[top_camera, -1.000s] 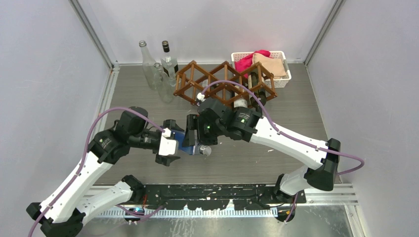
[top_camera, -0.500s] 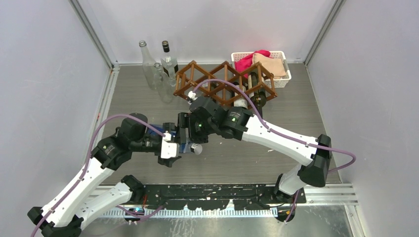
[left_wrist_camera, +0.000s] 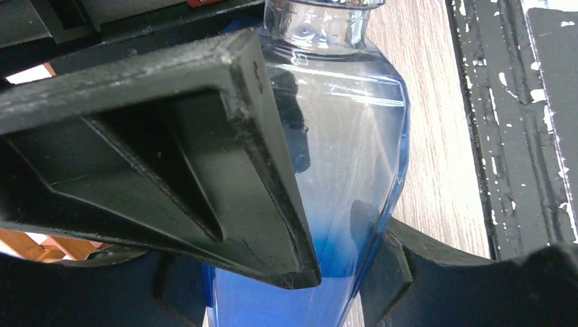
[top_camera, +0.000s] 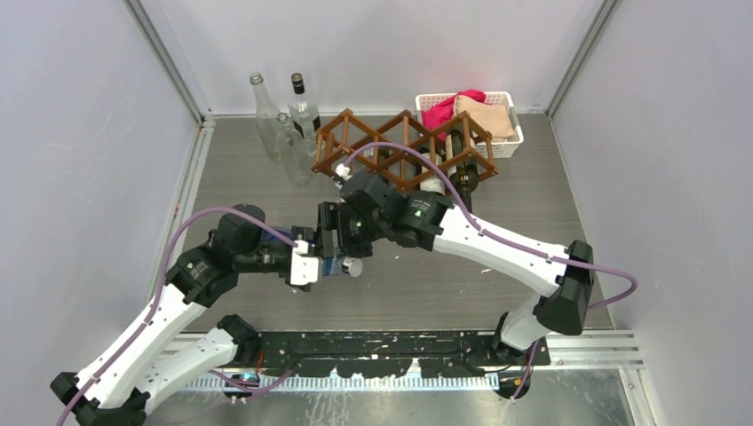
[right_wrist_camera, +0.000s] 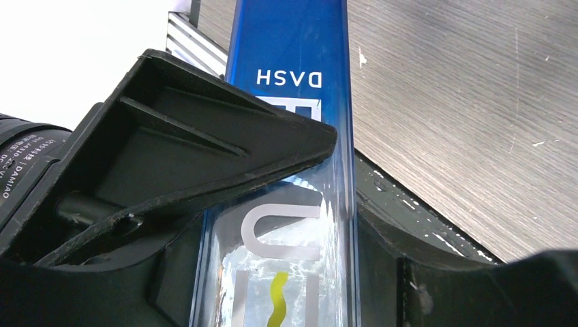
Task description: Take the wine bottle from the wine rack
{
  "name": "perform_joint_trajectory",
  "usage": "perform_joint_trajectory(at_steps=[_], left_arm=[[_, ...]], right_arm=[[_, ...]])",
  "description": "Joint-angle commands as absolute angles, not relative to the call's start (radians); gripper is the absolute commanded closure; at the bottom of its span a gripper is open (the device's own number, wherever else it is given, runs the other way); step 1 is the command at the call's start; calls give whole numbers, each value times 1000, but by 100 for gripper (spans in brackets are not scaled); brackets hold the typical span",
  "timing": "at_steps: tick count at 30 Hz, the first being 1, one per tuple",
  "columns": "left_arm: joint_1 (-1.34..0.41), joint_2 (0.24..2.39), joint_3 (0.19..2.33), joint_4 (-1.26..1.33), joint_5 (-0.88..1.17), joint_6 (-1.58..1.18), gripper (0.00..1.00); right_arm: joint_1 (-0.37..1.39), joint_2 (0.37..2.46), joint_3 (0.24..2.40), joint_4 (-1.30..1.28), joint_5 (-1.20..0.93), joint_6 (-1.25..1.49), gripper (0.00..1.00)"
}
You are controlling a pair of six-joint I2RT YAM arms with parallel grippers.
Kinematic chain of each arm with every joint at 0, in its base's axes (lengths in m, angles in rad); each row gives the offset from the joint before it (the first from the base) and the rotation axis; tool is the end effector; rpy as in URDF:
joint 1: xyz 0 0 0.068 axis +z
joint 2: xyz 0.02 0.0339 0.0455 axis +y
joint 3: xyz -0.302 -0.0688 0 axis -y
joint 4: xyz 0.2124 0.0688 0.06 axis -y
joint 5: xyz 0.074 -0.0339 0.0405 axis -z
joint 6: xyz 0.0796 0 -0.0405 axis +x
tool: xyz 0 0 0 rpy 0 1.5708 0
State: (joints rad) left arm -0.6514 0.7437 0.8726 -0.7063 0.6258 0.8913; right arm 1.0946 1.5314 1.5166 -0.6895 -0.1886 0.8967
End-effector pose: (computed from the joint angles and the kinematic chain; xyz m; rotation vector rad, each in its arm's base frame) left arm 0.0646 -0.1078 0.3292 1.6773 1.2123 -0.5226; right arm 0.1414 0.3067 0.3736 -0.3683 2.5639 1.1376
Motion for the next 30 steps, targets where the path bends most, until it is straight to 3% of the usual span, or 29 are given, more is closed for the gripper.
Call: perform_joint_trajectory(at_steps=[1, 4, 9, 18, 30], left_arm=[[-658, 780, 883, -563, 543, 914, 100], [-657, 788, 881, -538, 518, 906, 100], [-645, 792, 881, -493, 517, 905, 100], [-527, 847, 924, -383, 510, 802, 100], [19, 1156, 1233, -224, 667, 296, 100]], right_arm=[[1086, 1426, 1561, -497, -188, 902, 29], [1035, 1371, 1510, -511, -185, 905, 15], [949, 1256, 1411, -500, -203, 920, 2], [842, 1115, 1404, -614, -143, 879, 2], [799, 1040, 1449, -848, 175, 782, 0]])
